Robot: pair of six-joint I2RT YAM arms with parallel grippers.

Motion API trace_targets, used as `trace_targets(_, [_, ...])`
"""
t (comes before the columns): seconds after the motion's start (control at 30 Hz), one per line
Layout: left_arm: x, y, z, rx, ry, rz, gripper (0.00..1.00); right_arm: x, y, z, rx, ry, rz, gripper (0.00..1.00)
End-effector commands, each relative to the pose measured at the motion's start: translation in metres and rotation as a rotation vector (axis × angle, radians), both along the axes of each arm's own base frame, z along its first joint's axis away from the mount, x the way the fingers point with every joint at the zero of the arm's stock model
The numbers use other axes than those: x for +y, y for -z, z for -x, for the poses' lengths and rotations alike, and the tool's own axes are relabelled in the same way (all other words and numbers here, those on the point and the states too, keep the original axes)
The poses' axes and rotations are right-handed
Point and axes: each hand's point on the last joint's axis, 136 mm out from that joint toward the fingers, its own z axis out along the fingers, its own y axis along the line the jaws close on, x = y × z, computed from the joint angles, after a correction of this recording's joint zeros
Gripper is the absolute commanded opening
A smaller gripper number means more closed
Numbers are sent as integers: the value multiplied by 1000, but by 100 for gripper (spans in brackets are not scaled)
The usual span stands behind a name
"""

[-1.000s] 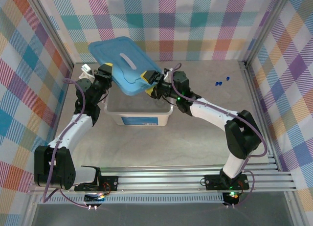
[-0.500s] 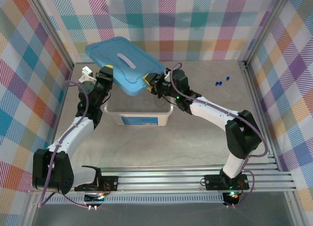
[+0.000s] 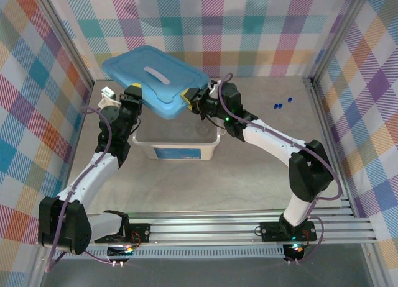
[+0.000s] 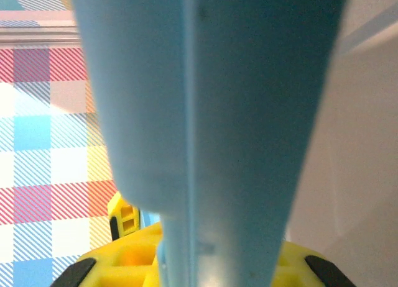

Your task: Organize the chemistry lab equipment

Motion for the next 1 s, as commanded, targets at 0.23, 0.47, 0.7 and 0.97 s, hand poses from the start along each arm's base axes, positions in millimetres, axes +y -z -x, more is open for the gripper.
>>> trace_targets(0.23, [-47, 19, 18, 28, 195, -178, 66, -22, -79, -6, -215, 22, -82, 0])
trace_targets(0.47, [-46, 17, 23, 52, 197, -225, 71, -42, -100, -9, -289, 42, -51, 0])
trace_targets(0.7, [-35, 15, 36, 122, 165, -373, 75, -70, -124, -16, -343, 26, -10, 0])
trace_targets(0.97, [-7, 18, 46, 209, 101, -471, 77, -88, -137, -15, -380, -76, 47, 0])
